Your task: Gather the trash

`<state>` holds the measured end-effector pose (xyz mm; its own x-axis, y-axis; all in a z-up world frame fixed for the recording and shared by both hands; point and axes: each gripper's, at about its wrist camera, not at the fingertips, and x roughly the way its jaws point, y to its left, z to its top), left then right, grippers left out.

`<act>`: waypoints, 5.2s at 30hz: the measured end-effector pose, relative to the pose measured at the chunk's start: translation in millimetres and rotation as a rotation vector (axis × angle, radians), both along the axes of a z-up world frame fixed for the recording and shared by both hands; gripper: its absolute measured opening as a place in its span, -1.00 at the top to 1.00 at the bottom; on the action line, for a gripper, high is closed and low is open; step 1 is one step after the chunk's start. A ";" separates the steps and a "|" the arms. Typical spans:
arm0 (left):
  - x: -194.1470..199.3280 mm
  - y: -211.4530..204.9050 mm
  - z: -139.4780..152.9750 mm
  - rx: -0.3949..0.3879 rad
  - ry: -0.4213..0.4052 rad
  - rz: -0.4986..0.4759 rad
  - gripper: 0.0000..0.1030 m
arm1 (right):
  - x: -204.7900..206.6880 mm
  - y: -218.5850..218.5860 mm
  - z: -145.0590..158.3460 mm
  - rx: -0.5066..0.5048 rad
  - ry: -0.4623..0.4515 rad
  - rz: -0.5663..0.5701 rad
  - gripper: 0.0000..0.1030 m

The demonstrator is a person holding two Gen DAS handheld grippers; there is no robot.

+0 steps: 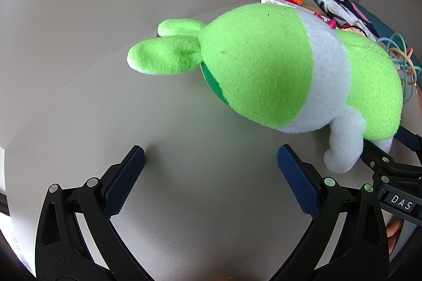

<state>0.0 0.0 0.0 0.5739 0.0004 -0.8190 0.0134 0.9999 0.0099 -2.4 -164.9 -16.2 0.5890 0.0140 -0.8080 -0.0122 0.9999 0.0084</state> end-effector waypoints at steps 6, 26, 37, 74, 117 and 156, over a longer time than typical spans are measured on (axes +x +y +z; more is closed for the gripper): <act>0.0 0.0 0.0 0.000 0.000 0.000 -0.89 | 0.0 0.0 0.0 0.000 0.000 0.000 -0.97; 0.0 0.0 0.0 0.000 0.000 0.000 -0.89 | 0.3 0.0 -0.2 0.000 0.000 0.000 -0.97; 0.0 0.0 0.0 0.000 0.000 0.000 -0.89 | -0.1 0.1 0.1 -0.001 0.001 -0.001 -0.97; 33.6 -58.2 51.1 -0.322 0.101 0.346 -0.89 | 1.1 -115.1 122.5 0.022 -0.166 0.058 -0.84; 65.6 11.3 42.8 -0.595 -0.046 0.218 -0.88 | 220.9 -171.8 60.1 -0.047 0.099 -0.012 0.80; -61.7 -237.0 125.8 -0.453 -0.224 -0.393 0.16 | -93.0 -329.5 159.8 0.007 -0.188 -0.293 0.80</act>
